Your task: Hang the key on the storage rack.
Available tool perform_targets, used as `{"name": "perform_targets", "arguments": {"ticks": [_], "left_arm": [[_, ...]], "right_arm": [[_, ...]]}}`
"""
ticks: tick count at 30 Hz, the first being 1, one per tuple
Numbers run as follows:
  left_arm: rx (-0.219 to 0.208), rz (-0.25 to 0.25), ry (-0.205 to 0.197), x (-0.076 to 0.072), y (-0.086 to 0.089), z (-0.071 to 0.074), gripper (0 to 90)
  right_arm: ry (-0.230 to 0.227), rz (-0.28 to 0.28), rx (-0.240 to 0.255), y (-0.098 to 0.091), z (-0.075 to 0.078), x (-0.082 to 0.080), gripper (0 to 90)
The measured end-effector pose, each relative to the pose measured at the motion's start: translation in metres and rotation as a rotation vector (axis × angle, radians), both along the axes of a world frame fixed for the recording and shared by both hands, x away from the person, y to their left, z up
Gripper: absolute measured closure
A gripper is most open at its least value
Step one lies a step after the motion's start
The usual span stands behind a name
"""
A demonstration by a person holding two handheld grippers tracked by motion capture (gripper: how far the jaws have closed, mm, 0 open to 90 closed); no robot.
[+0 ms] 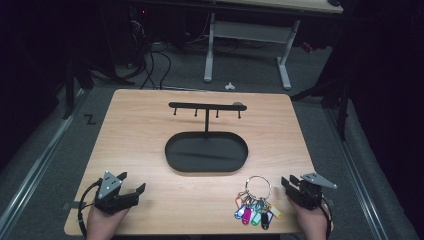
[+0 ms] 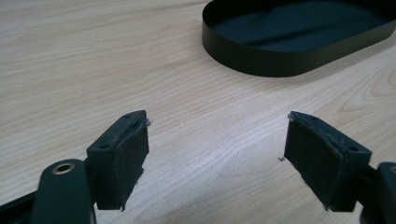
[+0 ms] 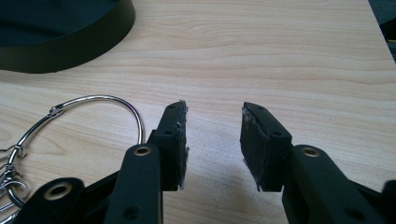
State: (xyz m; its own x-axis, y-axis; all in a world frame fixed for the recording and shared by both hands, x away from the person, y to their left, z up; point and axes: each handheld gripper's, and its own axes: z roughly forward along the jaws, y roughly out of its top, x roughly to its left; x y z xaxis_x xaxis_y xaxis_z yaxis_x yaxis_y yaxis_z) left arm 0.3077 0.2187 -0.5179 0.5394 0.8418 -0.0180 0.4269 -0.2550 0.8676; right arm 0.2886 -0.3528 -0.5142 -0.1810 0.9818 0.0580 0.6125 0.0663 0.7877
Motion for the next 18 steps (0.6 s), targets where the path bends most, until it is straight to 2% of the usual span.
{"name": "perform_targets", "arguments": {"ticks": [9,14,18], "left_arm": [[-0.005,-0.011,-0.011,0.003,-0.005,0.002,22.2],[-0.003,-0.033,-0.015,0.005,-0.011,0.003,22.2],[0.0,-0.045,-0.014,0.005,-0.012,0.003,22.1]], "right_arm": [[0.0,0.011,0.01,-0.002,-0.001,-0.004,59.1],[-0.013,0.006,0.01,-0.003,0.001,-0.011,55.7],[-0.021,0.016,0.015,-0.003,0.002,-0.011,53.1]]}}
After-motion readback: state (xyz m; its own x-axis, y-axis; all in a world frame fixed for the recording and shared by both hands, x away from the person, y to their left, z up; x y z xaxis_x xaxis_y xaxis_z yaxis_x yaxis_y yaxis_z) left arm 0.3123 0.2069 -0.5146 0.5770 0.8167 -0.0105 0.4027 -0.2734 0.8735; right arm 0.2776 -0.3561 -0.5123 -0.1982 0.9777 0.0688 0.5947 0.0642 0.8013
